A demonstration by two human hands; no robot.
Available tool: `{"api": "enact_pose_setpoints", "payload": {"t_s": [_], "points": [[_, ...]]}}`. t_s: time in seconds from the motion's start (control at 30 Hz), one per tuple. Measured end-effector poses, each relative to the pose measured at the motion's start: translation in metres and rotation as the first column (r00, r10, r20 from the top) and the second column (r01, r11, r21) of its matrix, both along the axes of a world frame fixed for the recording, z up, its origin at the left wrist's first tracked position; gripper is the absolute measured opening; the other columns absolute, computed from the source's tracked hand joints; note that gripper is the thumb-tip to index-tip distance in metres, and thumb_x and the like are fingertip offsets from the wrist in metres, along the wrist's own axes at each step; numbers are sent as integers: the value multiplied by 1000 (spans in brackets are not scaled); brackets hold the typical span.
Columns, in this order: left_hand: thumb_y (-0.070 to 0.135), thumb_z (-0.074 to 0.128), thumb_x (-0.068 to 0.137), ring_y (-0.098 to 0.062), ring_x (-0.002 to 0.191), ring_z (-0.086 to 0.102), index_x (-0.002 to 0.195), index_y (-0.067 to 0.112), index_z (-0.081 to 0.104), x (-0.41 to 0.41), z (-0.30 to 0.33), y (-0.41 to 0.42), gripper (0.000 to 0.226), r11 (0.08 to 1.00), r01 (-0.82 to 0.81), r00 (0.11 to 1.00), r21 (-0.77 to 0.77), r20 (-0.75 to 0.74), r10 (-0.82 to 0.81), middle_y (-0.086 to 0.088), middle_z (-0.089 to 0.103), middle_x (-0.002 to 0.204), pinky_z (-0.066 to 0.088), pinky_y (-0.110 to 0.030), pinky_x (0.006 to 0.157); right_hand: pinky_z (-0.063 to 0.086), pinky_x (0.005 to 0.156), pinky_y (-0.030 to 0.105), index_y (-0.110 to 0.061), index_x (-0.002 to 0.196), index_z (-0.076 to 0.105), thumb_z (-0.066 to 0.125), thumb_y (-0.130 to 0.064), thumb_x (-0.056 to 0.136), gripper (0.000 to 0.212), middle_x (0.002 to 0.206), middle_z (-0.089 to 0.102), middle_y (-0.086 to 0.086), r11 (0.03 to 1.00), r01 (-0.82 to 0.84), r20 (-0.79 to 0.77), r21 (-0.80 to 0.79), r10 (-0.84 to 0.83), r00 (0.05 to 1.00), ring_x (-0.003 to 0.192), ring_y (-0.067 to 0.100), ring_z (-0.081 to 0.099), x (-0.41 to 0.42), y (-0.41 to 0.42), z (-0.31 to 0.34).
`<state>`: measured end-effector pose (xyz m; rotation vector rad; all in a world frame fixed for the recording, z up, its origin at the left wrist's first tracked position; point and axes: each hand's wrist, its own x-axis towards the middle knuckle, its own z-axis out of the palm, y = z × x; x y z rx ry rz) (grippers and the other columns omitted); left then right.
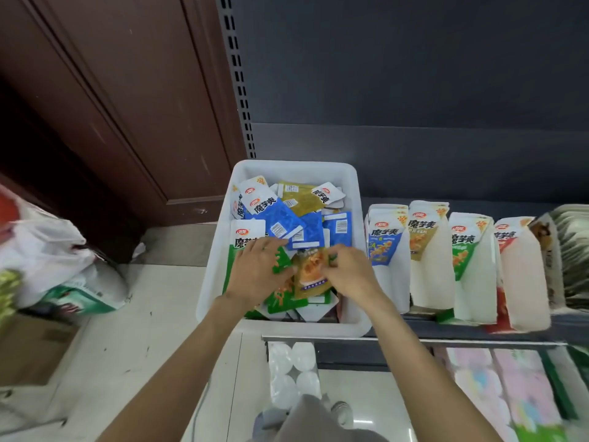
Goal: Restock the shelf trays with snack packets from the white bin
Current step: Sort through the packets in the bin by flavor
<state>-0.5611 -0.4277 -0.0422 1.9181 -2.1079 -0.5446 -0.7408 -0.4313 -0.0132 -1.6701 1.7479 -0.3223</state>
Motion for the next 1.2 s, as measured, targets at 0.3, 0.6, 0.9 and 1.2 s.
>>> {"api": "enact_pose_setpoints", "payload": {"t_s": [0.3,0.6,0.9,1.2], "points": [[52,40,93,-19,72,70,96,17,67,-67,54,40,44,813,106,556,573,-712,429,-1,74,79,57,-28,62,50,50,20,-18,103,64,59,-8,91,16,82,69,4,935,346,596,81,-324,735,67,14,64,-74,51,59],[17,70,83,-11,76,68,104,34,55,-152,72,2,31,961,260,644,98,-759,-97,3,70,89,55,-29,72,49,72,14,-31,138,33,68,-21,86,63,113,53,-15,840,501,530,-211,-332,780,97,4,59,-136,56,58],[25,69,82,-10,77,65,101,24,51,-215,60,-50,26,954,277,833,-118,-465,-299,10,66,94,54,-36,73,49,76,35,-23,106,56,65,-17,86,23,103,62,-7,799,-56,-163,-599,-53,985,85,12,60,-210,-18,91],[24,63,84,-12,80,67,98,18,63,-208,46,-81,15,959,156,948,-237,-236,-212,8,71,87,53,-32,71,46,62,33,-19,101,52,60,-19,91,13,94,60,-4,771,-243,-308,-589,64,949,64,13,52,-200,-50,49]]}}
